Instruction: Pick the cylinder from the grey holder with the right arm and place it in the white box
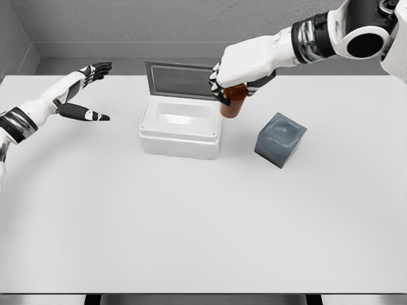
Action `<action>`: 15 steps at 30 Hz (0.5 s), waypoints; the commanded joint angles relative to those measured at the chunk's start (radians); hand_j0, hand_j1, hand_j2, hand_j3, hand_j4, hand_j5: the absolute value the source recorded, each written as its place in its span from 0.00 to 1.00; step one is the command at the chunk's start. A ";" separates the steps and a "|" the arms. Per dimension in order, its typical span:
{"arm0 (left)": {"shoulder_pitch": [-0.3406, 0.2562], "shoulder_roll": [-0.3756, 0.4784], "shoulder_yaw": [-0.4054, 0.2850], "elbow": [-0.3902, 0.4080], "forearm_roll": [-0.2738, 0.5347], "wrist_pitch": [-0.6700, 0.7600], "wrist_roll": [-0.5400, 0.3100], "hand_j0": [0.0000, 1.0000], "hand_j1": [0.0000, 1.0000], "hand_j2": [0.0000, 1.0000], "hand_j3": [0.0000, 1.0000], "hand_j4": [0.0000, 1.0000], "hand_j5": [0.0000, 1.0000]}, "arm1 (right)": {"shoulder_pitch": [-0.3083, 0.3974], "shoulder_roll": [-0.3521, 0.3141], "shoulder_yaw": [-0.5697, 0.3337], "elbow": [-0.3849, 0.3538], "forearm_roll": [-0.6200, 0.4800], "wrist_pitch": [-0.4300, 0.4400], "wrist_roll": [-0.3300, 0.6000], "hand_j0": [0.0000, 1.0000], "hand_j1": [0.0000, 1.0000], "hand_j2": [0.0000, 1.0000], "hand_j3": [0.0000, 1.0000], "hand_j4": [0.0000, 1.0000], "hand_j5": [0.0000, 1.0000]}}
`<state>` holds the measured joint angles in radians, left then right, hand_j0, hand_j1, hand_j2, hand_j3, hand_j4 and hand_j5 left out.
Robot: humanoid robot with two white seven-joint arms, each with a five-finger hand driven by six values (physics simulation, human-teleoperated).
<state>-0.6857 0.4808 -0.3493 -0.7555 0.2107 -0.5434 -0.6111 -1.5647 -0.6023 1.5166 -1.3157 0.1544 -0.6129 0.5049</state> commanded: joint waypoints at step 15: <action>0.000 0.001 0.000 0.001 0.007 0.000 0.000 1.00 1.00 1.00 1.00 1.00 1.00 | -0.005 0.101 0.008 0.095 -0.004 0.002 0.000 0.35 0.35 0.35 0.35 0.35 0.35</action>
<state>-0.6857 0.4807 -0.3511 -0.7541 0.2102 -0.5434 -0.6111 -1.5693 -0.5117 1.5237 -1.2291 0.1542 -0.6128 0.5052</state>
